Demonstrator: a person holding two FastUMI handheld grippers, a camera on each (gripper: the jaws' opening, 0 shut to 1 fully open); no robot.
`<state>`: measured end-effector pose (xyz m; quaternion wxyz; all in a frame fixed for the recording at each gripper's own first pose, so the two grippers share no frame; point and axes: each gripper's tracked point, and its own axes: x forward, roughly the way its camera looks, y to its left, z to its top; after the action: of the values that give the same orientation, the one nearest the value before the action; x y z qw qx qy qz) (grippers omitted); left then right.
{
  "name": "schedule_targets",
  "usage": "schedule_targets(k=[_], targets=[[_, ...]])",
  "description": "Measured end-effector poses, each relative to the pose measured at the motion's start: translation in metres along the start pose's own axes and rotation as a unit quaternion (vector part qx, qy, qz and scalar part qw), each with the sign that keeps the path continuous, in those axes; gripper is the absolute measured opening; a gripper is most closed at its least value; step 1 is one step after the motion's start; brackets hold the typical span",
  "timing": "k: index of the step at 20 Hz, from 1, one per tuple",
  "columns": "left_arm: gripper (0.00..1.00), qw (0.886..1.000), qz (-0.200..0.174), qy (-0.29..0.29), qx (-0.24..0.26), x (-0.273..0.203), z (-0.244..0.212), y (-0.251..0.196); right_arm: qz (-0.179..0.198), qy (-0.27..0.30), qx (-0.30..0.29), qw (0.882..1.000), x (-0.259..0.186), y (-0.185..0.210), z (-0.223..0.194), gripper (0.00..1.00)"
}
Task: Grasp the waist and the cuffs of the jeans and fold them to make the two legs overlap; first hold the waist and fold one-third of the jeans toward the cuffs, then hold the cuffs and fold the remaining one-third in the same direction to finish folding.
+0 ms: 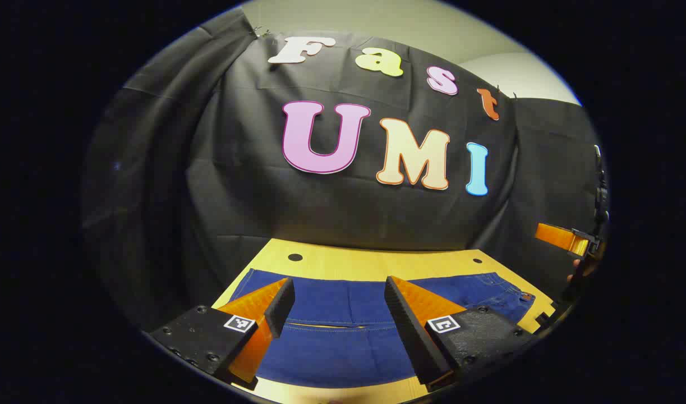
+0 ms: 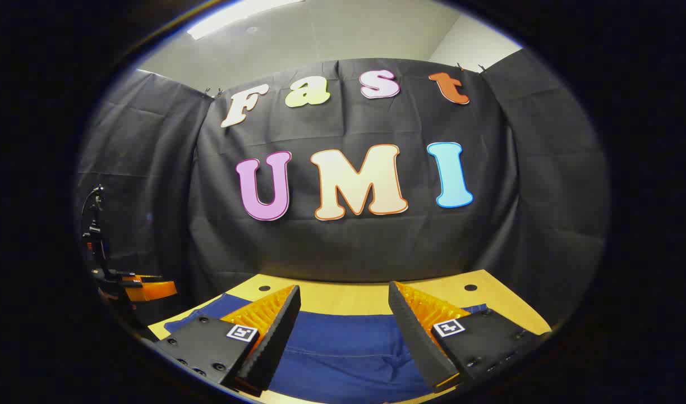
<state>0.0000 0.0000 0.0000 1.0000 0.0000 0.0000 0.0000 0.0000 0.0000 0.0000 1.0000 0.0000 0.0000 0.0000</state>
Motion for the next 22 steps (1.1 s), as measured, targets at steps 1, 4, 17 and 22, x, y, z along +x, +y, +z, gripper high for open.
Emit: schedule_targets(k=[1,4,17,22], targets=[[0.95,1.0,-0.002,0.0,-0.004,-0.001,0.0,0.001,-0.002,0.001,-0.003,1.0,0.0,-0.001,-0.001,0.94],[0.95,1.0,-0.002,0.001,-0.006,-0.002,-0.002,0.004,0.0,0.006,-0.008,1.0,-0.001,0.002,-0.005,0.94],[0.95,0.999,-0.027,0.04,-0.005,-0.015,-0.035,0.023,0.005,0.031,-0.003,0.999,-0.015,0.011,-0.022,0.98],[0.96,0.986,-0.104,0.127,0.018,-0.031,-0.093,0.022,-0.004,0.047,0.003,0.999,-0.029,0.009,-0.029,0.98]])
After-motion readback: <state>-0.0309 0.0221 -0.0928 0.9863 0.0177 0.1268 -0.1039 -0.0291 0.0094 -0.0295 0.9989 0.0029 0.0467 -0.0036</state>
